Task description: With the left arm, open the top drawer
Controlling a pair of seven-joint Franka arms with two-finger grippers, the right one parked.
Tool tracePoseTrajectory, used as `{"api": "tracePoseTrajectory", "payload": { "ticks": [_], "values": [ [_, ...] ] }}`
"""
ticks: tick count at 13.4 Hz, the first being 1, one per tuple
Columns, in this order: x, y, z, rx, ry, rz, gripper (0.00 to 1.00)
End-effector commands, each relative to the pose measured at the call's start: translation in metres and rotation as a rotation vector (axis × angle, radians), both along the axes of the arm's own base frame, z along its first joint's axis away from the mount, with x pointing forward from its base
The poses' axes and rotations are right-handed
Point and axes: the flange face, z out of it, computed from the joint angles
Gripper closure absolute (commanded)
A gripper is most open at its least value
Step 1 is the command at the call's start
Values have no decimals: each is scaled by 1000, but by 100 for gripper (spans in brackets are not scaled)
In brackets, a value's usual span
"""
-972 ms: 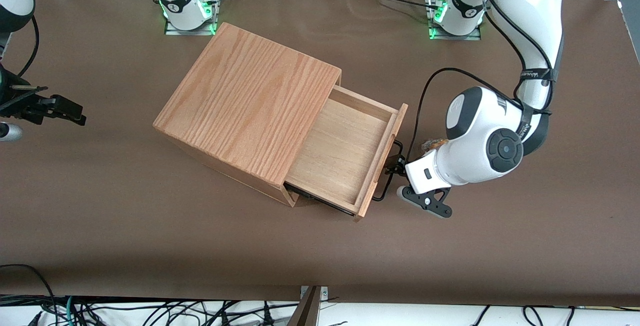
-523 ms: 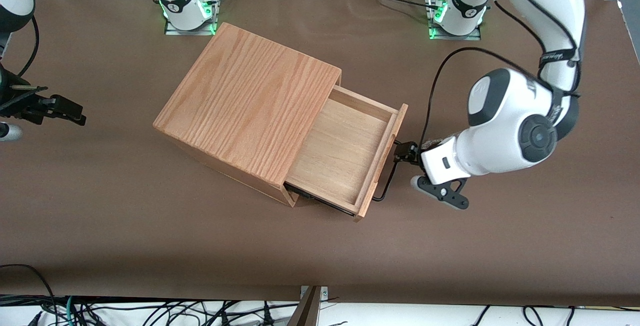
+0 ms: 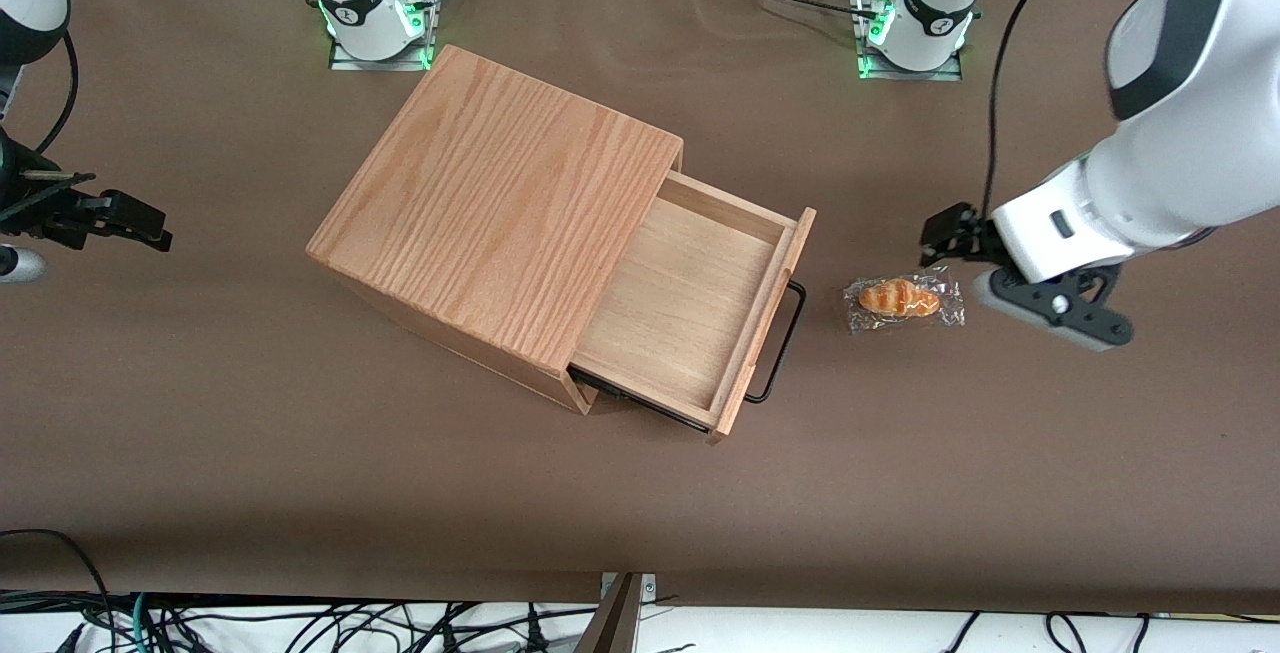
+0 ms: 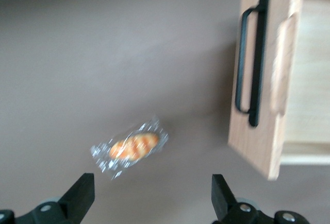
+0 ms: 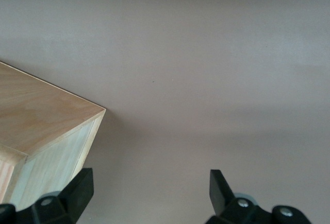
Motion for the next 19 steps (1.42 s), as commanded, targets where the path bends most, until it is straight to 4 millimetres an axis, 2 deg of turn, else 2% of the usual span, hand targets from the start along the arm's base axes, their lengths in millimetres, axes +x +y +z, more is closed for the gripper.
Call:
{"api": "tracePoseTrajectory", "payload": {
  "ticks": [1,3,5,6,7,9,14,19],
  "values": [
    [-22,20,14,109,34,60,0],
    [-33,25,15,119,44,89,0],
    [-61,35,7,116,24,114,0],
    [-69,51,5,107,-22,171,0],
    [-68,78,0,85,-35,237,0],
    [-76,90,3,80,-42,264,0],
    [-101,86,4,82,-100,245,0],
    [-100,85,1,73,-90,251,0]
  ]
}}
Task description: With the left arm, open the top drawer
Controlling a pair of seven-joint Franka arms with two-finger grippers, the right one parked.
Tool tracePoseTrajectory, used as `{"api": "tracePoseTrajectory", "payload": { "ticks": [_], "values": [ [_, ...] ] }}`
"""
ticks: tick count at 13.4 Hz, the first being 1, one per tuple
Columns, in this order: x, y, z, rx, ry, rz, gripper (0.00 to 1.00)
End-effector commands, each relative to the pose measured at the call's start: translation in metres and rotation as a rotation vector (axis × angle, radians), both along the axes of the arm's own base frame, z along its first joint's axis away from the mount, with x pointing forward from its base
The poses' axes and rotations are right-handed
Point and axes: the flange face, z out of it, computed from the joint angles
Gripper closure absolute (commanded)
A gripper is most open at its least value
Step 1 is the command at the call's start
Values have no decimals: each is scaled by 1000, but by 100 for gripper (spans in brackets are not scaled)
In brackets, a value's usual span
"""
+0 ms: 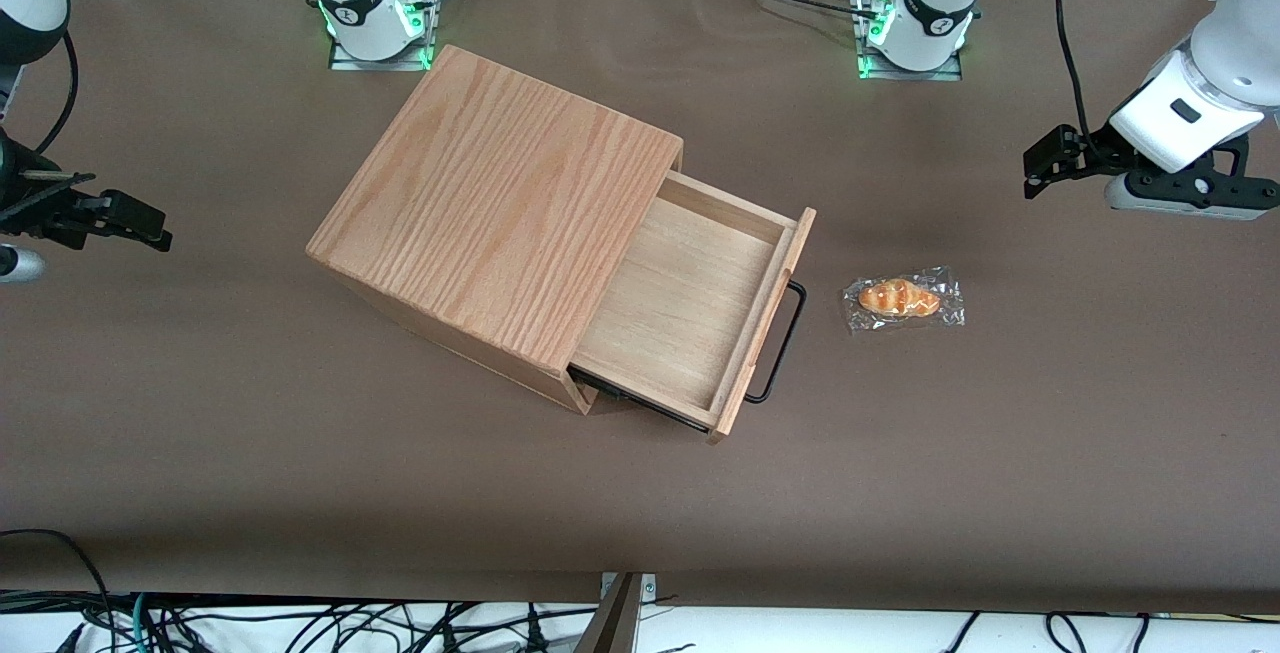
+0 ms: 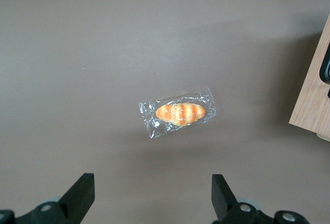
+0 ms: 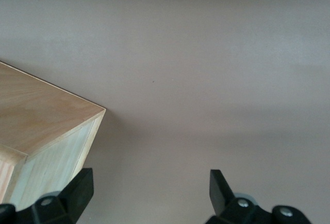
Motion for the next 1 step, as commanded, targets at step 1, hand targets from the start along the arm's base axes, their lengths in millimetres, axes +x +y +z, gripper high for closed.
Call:
{"api": "tracePoseTrajectory", "payload": {
  "ticks": [1],
  "values": [
    [-7,-1,1,-13,-10,12,0]
  ]
}}
